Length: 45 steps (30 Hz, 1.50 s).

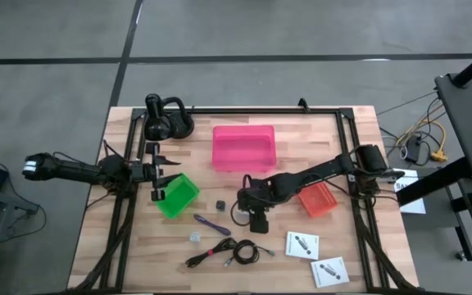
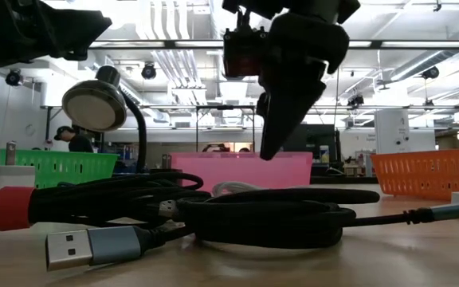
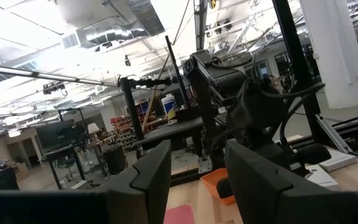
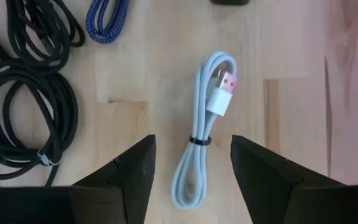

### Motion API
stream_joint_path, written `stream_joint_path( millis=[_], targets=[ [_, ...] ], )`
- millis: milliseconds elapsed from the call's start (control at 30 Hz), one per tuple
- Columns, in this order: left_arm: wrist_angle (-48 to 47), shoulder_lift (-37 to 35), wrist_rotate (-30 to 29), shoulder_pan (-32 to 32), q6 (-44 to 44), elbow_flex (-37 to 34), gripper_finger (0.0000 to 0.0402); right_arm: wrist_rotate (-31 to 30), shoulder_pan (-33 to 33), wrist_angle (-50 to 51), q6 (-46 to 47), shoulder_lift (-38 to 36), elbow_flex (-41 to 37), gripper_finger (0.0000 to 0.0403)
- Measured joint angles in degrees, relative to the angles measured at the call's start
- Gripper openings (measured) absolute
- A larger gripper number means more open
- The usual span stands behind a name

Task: Pick and place items into bin
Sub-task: Put the white charger cable into the pink bin

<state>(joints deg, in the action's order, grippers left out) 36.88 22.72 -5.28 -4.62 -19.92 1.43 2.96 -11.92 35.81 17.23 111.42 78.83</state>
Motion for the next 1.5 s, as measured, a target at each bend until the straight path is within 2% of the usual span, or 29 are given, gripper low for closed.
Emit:
stream_joint_path(
  millis=[267, 967, 1500],
  targets=[
    [-0.03, 0.00, 0.00, 0.00, 0.00, 0.00, 0.0137, -2.98, -1.36, 0.46, 0.38, 3.02, -0.07, 0.0194],
    [0.01, 0.11, 0.00, 0.00, -0.02, 0.00, 0.0137, -3.32, -1.31, -0.26, 1.21, 7.03, -0.33, 0.0194],
    [0.23, -0.39, 0.00, 0.00, -0.02, 0.00, 0.0137, -3.30, -1.31, -0.19, 0.63, 7.04, -0.39, 0.0194]
  ],
)
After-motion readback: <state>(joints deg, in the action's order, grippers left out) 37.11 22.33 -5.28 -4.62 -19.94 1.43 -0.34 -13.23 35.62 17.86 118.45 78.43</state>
